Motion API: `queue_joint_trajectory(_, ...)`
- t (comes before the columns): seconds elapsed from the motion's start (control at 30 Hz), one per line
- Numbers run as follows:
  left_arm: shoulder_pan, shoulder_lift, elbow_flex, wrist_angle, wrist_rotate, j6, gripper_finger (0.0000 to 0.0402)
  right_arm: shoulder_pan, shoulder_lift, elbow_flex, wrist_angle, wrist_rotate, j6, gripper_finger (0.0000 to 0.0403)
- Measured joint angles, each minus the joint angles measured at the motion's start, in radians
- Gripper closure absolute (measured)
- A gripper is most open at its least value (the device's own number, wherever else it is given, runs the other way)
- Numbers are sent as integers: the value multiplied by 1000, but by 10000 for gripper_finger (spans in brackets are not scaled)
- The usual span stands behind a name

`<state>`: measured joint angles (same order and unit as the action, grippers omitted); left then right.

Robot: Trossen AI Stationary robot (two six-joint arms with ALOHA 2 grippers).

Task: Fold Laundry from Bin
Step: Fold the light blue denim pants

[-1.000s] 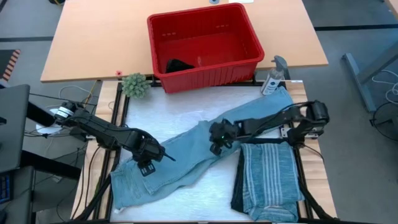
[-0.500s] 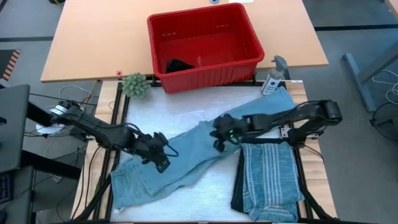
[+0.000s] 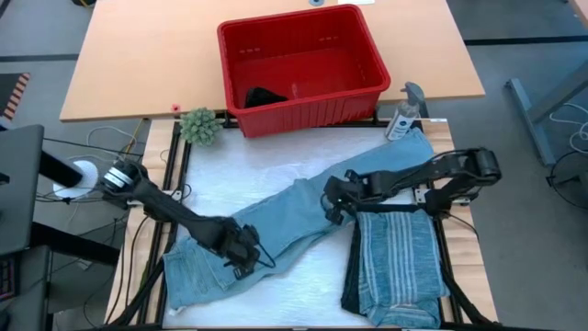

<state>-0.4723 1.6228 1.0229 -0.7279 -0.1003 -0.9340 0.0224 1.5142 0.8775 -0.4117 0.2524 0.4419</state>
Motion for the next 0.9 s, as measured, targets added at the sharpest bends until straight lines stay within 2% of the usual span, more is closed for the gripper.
queue_joint_trajectory(0.23,-12,59,0,-1,15,70,287,-48,130,-1,-77,-95,3,377)
queue_joint_trajectory(0.4,7,67,0,-55,16,159,287,-76,156,7,-190,-97,3,384)
queue_joint_trajectory(0.63,105,67,-17,-109,-2,297,287,-158,131,3,-347,-82,17,370)
queue_joint_trajectory(0.77,181,65,-43,-128,-10,332,287,-184,97,-3,-324,-73,18,381)
queue_joint_trajectory(0.9,245,39,-39,-213,-97,353,287,-209,20,-3,-291,-64,-5,381)
